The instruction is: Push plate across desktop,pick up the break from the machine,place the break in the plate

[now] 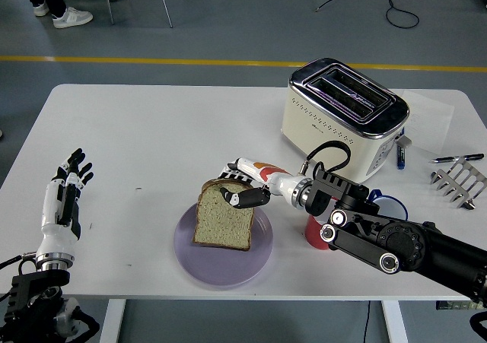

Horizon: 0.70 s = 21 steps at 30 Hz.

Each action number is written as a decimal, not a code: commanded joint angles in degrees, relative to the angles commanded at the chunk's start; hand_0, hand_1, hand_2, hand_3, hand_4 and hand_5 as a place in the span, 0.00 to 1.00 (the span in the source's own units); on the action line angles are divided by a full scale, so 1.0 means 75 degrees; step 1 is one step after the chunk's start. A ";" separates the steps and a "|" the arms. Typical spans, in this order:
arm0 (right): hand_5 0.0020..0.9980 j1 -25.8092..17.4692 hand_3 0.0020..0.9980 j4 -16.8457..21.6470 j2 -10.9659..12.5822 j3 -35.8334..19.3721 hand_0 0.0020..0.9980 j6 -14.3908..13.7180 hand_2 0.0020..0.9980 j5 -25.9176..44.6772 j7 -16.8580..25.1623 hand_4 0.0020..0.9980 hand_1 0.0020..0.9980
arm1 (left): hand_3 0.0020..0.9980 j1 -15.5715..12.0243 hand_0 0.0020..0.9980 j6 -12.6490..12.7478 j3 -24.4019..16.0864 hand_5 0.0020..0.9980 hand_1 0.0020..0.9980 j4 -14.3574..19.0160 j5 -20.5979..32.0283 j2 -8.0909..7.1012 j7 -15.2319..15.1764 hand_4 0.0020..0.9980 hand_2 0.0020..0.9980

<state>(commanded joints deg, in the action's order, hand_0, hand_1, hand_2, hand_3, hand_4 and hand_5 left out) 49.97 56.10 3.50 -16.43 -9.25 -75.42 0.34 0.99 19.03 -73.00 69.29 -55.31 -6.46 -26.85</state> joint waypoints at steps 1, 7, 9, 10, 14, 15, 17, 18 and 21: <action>0.48 0.0005 0.86 -0.0072 -0.0029 -0.0024 0.71 -0.0085 0.78 -0.0295 -0.0011 0.61 0.73 | 0.89 0.0013 0.84 -0.0002 0.0002 0.83 0.86 -0.0011 0.0000 0.0005 0.0004 0.50 0.94; 0.53 -0.0005 0.93 -0.0258 -0.0066 -0.0030 0.79 -0.0158 0.86 -0.0767 -0.0051 0.66 0.78 | 0.89 0.0002 0.84 -0.0002 -0.0030 0.80 0.86 -0.0001 -0.0004 -0.0005 0.0004 0.49 0.94; 0.53 -0.0016 0.93 -0.0307 -0.0066 -0.0028 0.79 -0.0215 0.86 -0.0889 -0.0053 0.66 0.78 | 0.89 0.0002 0.84 -0.0003 -0.0028 0.80 0.86 0.0001 -0.0009 -0.0006 0.0002 0.49 0.94; 0.53 -0.0024 0.93 -0.0323 -0.0060 -0.0036 0.79 -0.0280 0.86 -0.0932 -0.0035 0.66 0.78 | 0.89 0.0008 0.84 -0.0003 -0.0026 0.80 0.86 -0.0001 -0.0008 -0.0003 0.0002 0.49 0.94; 0.54 -0.0048 0.95 -0.0293 -0.0029 -0.0116 0.83 -0.0504 0.89 -0.1011 0.0056 0.67 0.81 | 0.89 0.0014 0.84 -0.0003 -0.0023 0.78 0.86 -0.0002 -0.0019 0.0019 -0.0003 0.47 0.94; 0.54 -0.0048 0.95 -0.0251 -0.0013 -0.0159 0.83 -0.0586 0.89 -0.1043 0.0100 0.67 0.81 | 0.89 0.0012 0.84 -0.0002 -0.0019 0.78 0.86 -0.0005 -0.0021 0.0028 -0.0007 0.47 0.94; 0.53 -0.0042 0.93 -0.0176 0.0000 -0.0235 0.84 -0.0682 0.89 -0.1108 0.0141 0.67 0.81 | 0.89 0.0008 0.83 -0.0001 -0.0014 0.78 0.86 -0.0012 -0.0025 0.0031 -0.0007 0.47 0.93; 0.53 -0.0037 0.93 -0.0147 -0.0002 -0.0268 0.84 -0.0717 0.89 -0.1149 0.0144 0.67 0.81 | 0.89 0.0005 0.83 0.0001 -0.0016 0.78 0.86 -0.0012 -0.0024 0.0031 -0.0007 0.47 0.93; 0.53 -0.0041 0.93 0.0040 0.0025 -0.0397 0.84 -0.0755 0.89 -0.1254 0.0146 0.67 0.81 | 0.89 0.0011 0.83 0.0005 -0.0026 0.78 0.86 -0.0010 -0.0026 0.0032 -0.0012 0.47 0.93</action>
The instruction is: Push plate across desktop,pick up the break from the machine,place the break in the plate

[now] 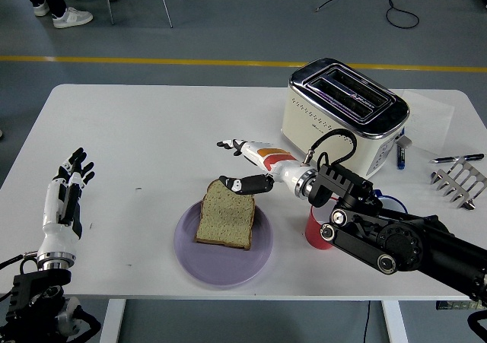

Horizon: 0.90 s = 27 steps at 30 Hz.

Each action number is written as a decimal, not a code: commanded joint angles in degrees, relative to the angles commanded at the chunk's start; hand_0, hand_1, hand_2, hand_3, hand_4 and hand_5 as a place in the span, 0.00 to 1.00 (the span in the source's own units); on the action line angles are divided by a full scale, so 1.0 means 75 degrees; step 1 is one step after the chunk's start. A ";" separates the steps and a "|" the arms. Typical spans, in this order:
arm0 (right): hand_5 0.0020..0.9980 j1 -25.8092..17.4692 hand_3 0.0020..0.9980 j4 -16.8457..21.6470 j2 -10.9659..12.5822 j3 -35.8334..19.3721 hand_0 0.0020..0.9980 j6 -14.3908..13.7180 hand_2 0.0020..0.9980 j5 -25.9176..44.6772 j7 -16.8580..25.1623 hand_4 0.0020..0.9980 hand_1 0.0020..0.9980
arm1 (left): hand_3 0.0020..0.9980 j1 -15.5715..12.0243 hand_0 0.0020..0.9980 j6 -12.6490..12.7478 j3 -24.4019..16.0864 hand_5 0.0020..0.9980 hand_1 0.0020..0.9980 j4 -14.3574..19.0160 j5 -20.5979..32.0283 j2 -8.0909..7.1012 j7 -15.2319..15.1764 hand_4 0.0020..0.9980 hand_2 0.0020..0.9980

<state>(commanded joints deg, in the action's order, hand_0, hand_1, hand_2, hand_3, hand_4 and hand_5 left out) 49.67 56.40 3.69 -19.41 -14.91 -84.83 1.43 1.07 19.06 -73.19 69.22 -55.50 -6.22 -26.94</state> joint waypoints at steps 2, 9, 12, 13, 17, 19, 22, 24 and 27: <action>0.51 -0.0022 0.92 0.0214 0.0049 -0.0117 0.84 -0.0007 0.88 -0.0017 0.0008 0.64 0.81 | 0.89 0.0010 0.83 0.0002 -0.0007 0.77 0.86 0.0005 -0.0005 -0.0001 -0.0003 0.46 0.93; 0.46 -0.0364 0.77 0.1686 0.0614 -0.1128 0.77 0.0284 0.75 0.0230 0.0290 0.58 0.73 | 0.89 -0.0009 0.83 0.0007 -0.0039 0.78 0.85 0.0026 -0.0033 -0.0015 -0.0002 0.46 0.93; 0.46 -0.0689 0.77 0.2615 0.0789 -0.1789 0.77 0.0772 0.75 0.0734 0.0229 0.58 0.73 | 0.89 -0.0015 0.83 0.0092 -0.0045 0.78 0.85 0.0036 -0.0128 -0.0036 -0.0061 0.46 0.93; 0.46 -0.0784 0.77 0.2882 0.0835 -0.2038 0.77 0.0948 0.75 0.0938 0.0218 0.58 0.73 | 0.89 -0.0012 0.83 0.0106 -0.0045 0.78 0.85 0.0042 -0.0132 -0.0036 -0.0076 0.46 0.93; 0.45 -0.1330 0.69 0.4166 0.1089 -0.3291 0.75 0.1599 0.70 0.2187 0.0222 0.55 0.72 | 0.89 0.0027 0.83 0.0122 -0.0049 0.78 0.85 0.0086 -0.0114 -0.0036 -0.0091 0.46 0.93; 0.45 -0.1530 0.69 0.4788 0.1185 -0.3898 0.75 0.1651 0.70 0.2802 0.0250 0.55 0.72 | 0.89 0.0027 0.83 0.0132 -0.0071 0.78 0.85 0.0101 -0.0112 -0.0041 -0.0082 0.46 0.93; 0.47 -0.1925 0.70 0.5367 0.1383 -0.4842 0.75 0.1541 0.71 0.3578 0.0305 0.56 0.72 | 0.89 0.0003 0.82 0.0167 -0.0123 0.80 0.85 0.0111 -0.0114 -0.0050 -0.0078 0.47 0.93; 0.47 -0.2190 0.70 0.5383 0.1550 -0.5487 0.75 0.1415 0.71 0.3715 0.0362 0.56 0.72 | 0.89 -0.0028 0.82 0.0170 -0.0165 0.80 0.85 0.0113 -0.0116 -0.0057 -0.0068 0.47 0.93; 0.48 -0.2710 0.76 0.5281 0.1850 -0.6480 0.79 0.1142 0.76 0.3989 0.0481 0.57 0.75 | 0.88 -0.0073 0.82 0.0168 -0.0232 0.81 0.85 0.0151 -0.0118 -0.0059 -0.0061 0.46 0.93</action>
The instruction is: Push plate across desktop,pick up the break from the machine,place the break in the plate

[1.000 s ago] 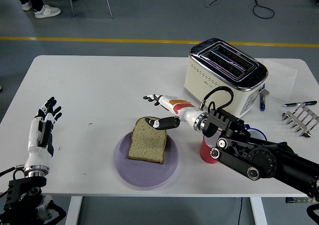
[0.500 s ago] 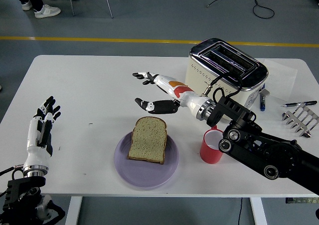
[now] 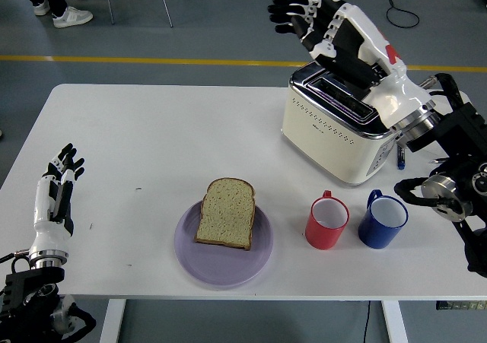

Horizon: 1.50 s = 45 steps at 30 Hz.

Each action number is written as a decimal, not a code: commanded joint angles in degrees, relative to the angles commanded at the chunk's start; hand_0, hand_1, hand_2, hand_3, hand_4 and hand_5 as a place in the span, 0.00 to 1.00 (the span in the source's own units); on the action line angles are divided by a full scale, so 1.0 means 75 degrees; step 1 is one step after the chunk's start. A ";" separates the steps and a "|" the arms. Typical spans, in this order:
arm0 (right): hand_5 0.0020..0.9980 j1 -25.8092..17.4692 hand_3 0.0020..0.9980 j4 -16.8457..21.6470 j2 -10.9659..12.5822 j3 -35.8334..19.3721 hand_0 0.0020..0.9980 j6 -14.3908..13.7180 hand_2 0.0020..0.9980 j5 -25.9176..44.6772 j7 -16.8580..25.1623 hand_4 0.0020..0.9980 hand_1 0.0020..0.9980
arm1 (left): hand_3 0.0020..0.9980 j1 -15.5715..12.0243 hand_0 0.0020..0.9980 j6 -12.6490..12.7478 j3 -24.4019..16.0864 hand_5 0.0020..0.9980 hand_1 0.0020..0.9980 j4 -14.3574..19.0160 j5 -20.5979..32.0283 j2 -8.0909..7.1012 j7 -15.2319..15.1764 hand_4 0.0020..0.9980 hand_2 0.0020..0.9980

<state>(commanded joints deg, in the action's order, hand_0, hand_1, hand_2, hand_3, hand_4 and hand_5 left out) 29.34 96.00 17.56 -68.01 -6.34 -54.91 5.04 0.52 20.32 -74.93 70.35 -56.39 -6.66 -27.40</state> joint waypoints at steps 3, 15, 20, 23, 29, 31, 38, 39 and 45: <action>0.48 -0.0486 0.76 -0.0174 0.0214 -0.0938 0.79 -0.0101 0.76 0.0249 0.0067 0.57 0.75 | 0.88 -0.0037 0.82 -0.0007 -0.0037 0.81 0.85 0.0032 0.0003 0.0006 0.0005 0.46 0.93; 0.49 -0.2460 0.79 -0.1451 0.0469 -0.3408 0.85 0.0320 0.79 0.1299 0.0109 0.53 0.78 | 0.88 -0.0141 0.82 -0.0089 -0.0112 0.81 0.85 0.0183 -0.0059 -0.0016 0.0031 0.46 0.92; 0.53 -0.2883 0.80 -0.2172 0.0292 -0.3620 0.87 0.0851 0.81 0.1134 0.0097 0.53 0.80 | 0.87 -0.0149 0.82 -0.0203 -0.0178 0.81 0.84 0.0246 -0.0067 -0.0005 0.0117 0.46 0.92; 0.58 -0.3016 0.80 -0.2658 0.0213 -0.3720 0.87 0.1111 0.81 0.0858 0.0131 0.54 0.80 | 0.87 -0.0154 0.82 -0.0319 -0.0208 0.82 0.85 0.0283 -0.0014 0.0000 0.0218 0.47 0.92; 0.59 -0.3324 0.79 -0.3398 -0.0164 -0.3980 0.87 0.1621 0.80 0.0654 0.0227 0.53 0.80 | 0.87 -0.0176 0.82 -0.0337 -0.0398 0.82 0.85 0.0390 -0.0225 0.0076 0.0404 0.47 0.92; 0.59 -0.3333 0.79 -0.3543 -0.0326 -0.4038 0.87 0.1669 0.80 0.0709 0.0271 0.53 0.80 | 0.87 -0.0195 0.82 -0.0334 -0.0429 0.82 0.85 0.0403 -0.0284 0.0086 0.0414 0.47 0.92; 0.58 -0.3194 0.79 -0.3650 -0.0547 -0.4031 0.87 0.1644 0.80 0.0401 0.0355 0.52 0.80 | 0.87 -0.0229 0.82 -0.0230 -0.0396 0.81 0.85 0.0396 -0.0320 0.0071 0.0417 0.46 0.92; 0.58 -0.3179 0.79 -0.3670 -0.0544 -0.4035 0.87 0.1615 0.80 0.0369 0.0353 0.52 0.80 | 0.87 -0.0217 0.82 -0.0183 -0.0394 0.81 0.85 0.0390 -0.0346 0.0068 0.0415 0.46 0.92; 0.59 -0.3208 0.80 -0.3652 -0.0592 -0.4056 0.87 0.1608 0.80 0.0373 0.0335 0.53 0.80 | 0.87 -0.0226 0.82 -0.0140 -0.0419 0.83 0.85 0.0399 -0.0516 0.0137 0.0411 0.47 0.93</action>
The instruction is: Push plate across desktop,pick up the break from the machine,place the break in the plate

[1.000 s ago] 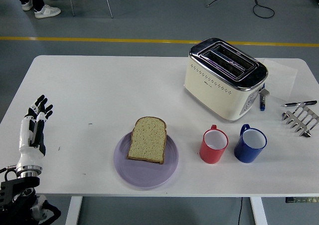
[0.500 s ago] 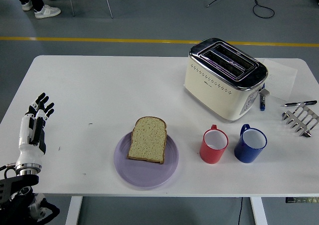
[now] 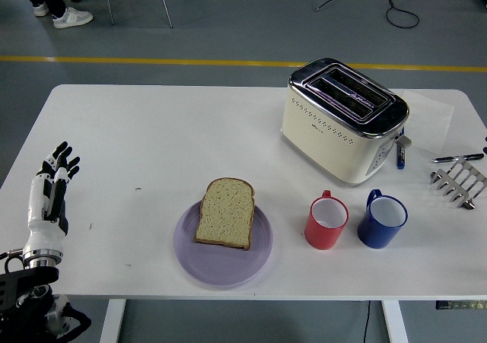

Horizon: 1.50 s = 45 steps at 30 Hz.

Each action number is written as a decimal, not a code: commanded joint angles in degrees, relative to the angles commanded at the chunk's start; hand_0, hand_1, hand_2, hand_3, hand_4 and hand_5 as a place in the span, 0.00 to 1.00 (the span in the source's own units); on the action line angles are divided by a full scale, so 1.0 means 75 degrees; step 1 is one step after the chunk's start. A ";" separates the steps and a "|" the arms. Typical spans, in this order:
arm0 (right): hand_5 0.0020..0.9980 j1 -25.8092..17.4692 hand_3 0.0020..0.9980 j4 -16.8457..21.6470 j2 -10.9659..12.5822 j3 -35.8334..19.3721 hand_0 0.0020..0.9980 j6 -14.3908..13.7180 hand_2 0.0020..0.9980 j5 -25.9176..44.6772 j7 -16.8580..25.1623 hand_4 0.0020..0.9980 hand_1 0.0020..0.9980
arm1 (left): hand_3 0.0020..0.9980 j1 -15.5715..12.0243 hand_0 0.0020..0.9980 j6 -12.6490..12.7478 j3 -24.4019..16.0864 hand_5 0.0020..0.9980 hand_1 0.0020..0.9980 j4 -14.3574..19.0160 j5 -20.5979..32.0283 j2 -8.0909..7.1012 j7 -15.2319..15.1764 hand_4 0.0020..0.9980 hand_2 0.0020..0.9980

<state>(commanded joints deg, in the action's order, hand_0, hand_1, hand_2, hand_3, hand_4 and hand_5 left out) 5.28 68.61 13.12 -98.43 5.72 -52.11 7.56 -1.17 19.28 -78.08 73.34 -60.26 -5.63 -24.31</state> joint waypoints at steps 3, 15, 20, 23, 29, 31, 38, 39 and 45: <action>0.61 0.0047 0.80 0.0009 0.0021 0.0067 0.87 -0.0003 0.80 -0.0021 0.0023 0.53 0.79 | 0.87 -0.0051 0.83 -0.0027 0.0012 0.87 0.85 0.0000 0.0054 -0.0009 0.0035 0.50 0.93; 0.64 0.0019 0.79 -0.0030 0.0073 0.0079 0.86 -0.0089 0.80 0.0060 0.0057 0.53 0.79 | 0.87 -0.0137 0.83 -0.0605 -0.0292 0.88 0.85 0.0398 0.0259 -0.0209 0.0602 0.50 0.92; 0.64 0.0085 0.79 -0.0068 0.0106 0.0055 0.86 -0.0324 0.80 0.0142 0.0262 0.53 0.79 | 0.87 -0.0126 0.83 -0.1424 -0.0642 0.88 0.85 0.0702 0.0187 -0.0387 0.1270 0.50 0.92; 0.64 0.0128 0.78 -0.0118 0.0087 0.0018 0.86 -0.0406 0.78 0.0167 0.0317 0.53 0.79 | 0.86 -0.0071 0.83 -0.1870 -0.0820 0.90 0.85 0.0789 0.0242 -0.0471 0.1592 0.50 0.92; 0.64 0.0153 0.77 -0.0151 0.0129 -0.0055 0.85 -0.0404 0.78 0.0182 0.0311 0.53 0.79 | 0.87 -0.0061 0.84 -0.2468 -0.0930 0.94 0.86 0.0921 0.0264 -0.0607 0.2030 0.52 0.92; 0.64 0.0143 0.77 -0.0148 0.0146 -0.0111 0.85 -0.0352 0.78 0.0190 0.0290 0.53 0.79 | 0.87 -0.0101 0.84 -0.2826 -0.0959 0.94 0.86 0.0971 0.0322 -0.0636 0.2261 0.52 0.92; 0.64 0.0108 0.78 -0.0219 0.0145 -0.0281 0.85 -0.0292 0.78 0.0225 0.0288 0.53 0.79 | 0.89 -0.0208 0.86 -0.3612 -0.0848 1.00 0.89 0.1134 0.0379 -0.0718 0.2679 0.58 0.94; 0.63 0.0100 0.77 -0.0222 0.0140 -0.0284 0.85 -0.0292 0.78 0.0228 0.0287 0.53 0.79 | 0.90 -0.0219 0.87 -0.3645 -0.0845 1.00 0.90 0.1150 0.0386 -0.0727 0.2694 0.59 0.95; 0.62 0.0082 0.77 -0.0208 0.0129 -0.0300 0.85 -0.0243 0.78 0.0250 0.0256 0.52 0.78 | 0.90 -0.0307 0.87 -0.3607 -0.0975 1.00 0.91 0.1222 0.0490 -0.0670 0.2631 0.60 0.95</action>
<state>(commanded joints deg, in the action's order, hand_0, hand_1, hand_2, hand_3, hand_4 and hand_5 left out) 5.90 67.05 14.09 -100.67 3.90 -50.24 9.48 -3.48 -7.77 -85.39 82.50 -56.59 -10.66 -4.58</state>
